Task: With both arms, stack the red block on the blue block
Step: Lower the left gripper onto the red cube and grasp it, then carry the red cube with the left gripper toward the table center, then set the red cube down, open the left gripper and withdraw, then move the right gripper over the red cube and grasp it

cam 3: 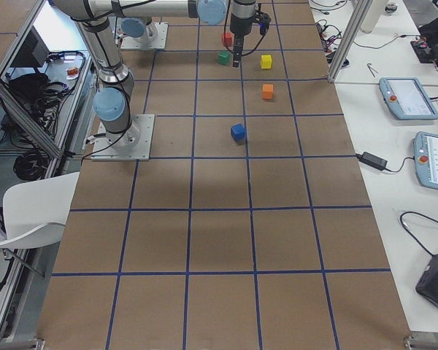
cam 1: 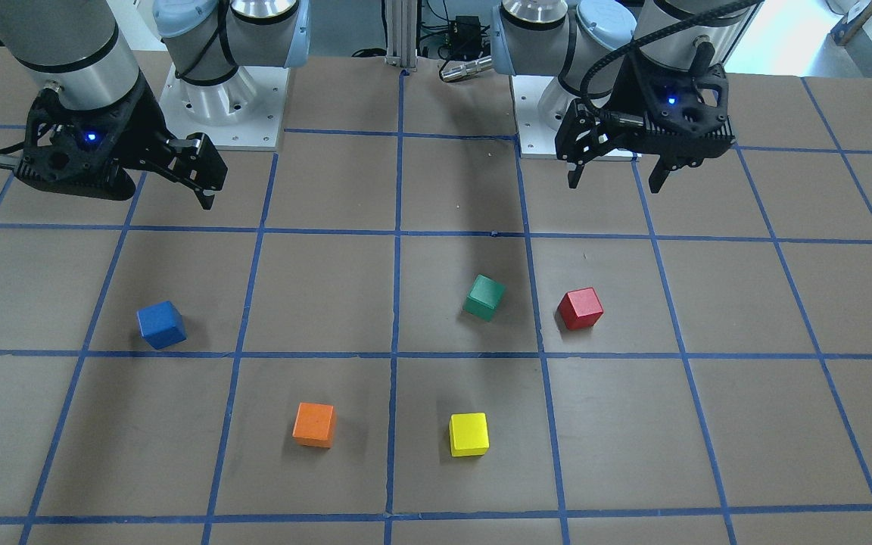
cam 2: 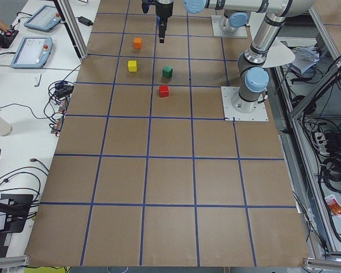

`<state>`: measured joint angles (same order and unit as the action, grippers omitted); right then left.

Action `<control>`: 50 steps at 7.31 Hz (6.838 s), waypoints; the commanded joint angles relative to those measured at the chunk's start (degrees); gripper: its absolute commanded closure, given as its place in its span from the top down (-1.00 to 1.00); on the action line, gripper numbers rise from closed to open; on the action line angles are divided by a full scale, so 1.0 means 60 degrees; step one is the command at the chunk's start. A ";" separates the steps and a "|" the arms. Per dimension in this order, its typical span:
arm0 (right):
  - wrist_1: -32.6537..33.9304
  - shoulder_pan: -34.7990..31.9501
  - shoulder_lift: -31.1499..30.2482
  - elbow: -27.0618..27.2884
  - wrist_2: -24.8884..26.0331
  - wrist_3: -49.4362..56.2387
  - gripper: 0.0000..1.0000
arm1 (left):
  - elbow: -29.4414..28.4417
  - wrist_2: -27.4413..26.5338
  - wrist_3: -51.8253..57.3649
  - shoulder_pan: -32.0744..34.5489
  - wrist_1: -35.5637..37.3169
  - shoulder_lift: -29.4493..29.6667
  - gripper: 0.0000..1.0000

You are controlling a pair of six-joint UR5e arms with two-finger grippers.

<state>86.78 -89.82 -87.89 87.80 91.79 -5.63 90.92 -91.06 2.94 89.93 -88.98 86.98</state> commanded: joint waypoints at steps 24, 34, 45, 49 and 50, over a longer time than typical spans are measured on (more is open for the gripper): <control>0.0009 0.0044 0.0044 0.0015 -0.0343 0.0015 1.00 | 0.2261 0.0043 0.0082 -0.1015 0.3562 0.3285 -0.51; 0.0053 0.0087 0.0029 0.0088 -0.0343 0.0000 1.00 | -0.0505 0.0749 -0.4299 0.3572 0.4532 0.6038 -0.10; 0.1292 -0.0087 0.0849 0.0073 -0.0372 0.0015 1.00 | -0.1281 -0.0072 -0.0200 0.1069 -0.0574 0.1974 1.00; 0.4414 -0.1695 0.2867 -0.0058 -0.0431 -0.1120 1.00 | -0.0960 0.0030 -0.0006 0.0451 -0.0552 0.0475 1.00; 0.4838 -0.1975 0.3248 -0.0059 -0.0416 -0.1389 1.00 | -0.0755 -0.0042 -0.0050 0.0437 -0.0609 0.0386 1.00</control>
<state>112.05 -99.01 -71.48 87.55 89.25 -10.86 85.07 -90.99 2.99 92.67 -92.59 90.47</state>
